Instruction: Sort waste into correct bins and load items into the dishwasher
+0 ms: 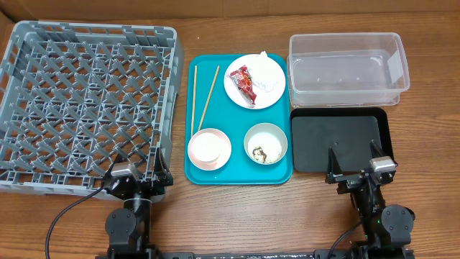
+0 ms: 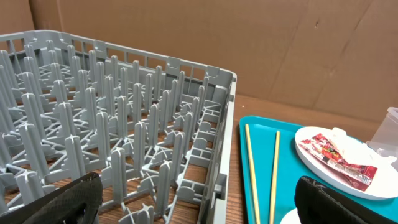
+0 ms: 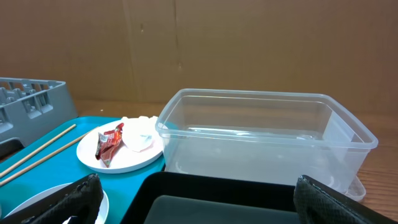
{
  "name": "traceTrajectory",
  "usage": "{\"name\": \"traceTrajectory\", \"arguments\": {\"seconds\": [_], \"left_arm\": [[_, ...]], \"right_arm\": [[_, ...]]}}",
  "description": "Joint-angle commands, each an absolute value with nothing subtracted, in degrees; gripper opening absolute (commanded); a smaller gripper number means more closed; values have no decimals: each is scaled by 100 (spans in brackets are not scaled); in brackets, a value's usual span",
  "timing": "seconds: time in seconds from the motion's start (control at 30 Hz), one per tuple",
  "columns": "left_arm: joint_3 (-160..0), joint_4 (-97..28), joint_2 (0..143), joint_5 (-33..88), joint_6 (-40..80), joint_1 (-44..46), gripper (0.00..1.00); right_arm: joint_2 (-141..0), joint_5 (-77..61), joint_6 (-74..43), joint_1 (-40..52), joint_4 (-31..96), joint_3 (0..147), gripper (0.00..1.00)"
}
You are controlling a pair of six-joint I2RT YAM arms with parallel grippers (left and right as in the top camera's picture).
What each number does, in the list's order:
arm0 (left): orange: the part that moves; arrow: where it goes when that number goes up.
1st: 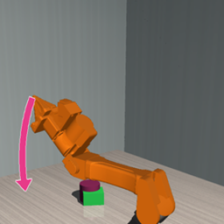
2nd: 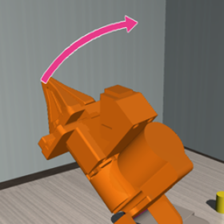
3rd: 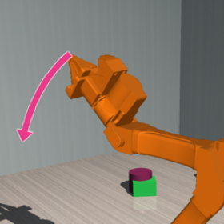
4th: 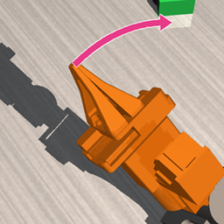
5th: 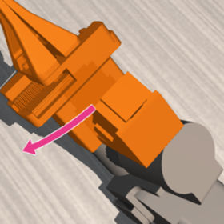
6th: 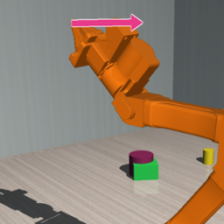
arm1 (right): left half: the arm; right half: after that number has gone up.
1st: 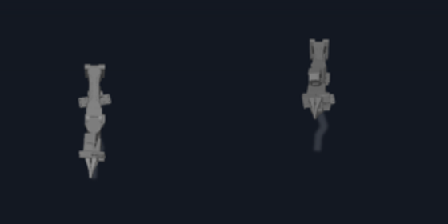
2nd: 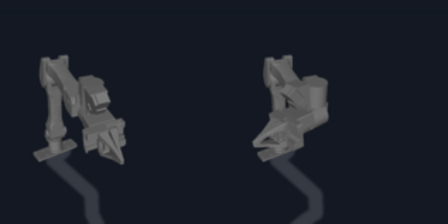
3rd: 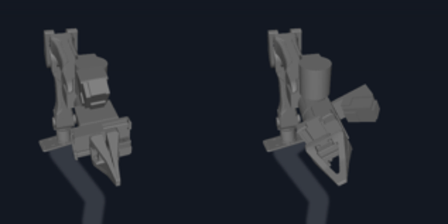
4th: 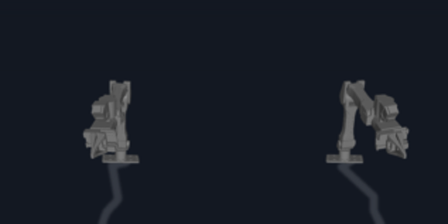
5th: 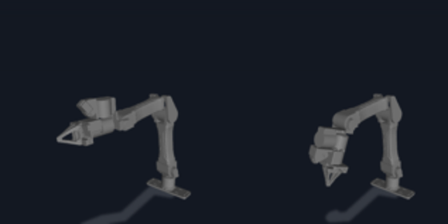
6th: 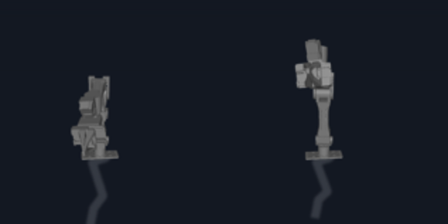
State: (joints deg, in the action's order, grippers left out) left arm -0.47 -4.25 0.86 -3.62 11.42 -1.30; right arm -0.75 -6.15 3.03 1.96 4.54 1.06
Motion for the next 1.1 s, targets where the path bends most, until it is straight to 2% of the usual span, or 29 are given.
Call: {"name": "traceTrajectory", "arguments": {"seconds": [0.0,0.4,0.57,0.7,1.07], "left_arm": [[-27,-412,38,-333,1028,-193,100],[-27,-408,38,-303,1033,-191,100],[-30,-427,38,357,1068,-189,100],[-30,-410,38,384,1352,-189,100],[-266,217,38,1225,1446,-189,100]], "right_arm": [[-128,-607,305,185,425,47,100],[-128,-607,305,185,423,47,100],[-126,-613,303,185,423,47,100],[-128,-690,301,187,419,47,100],[-150,-1708,279,185,86,598,100]]}}
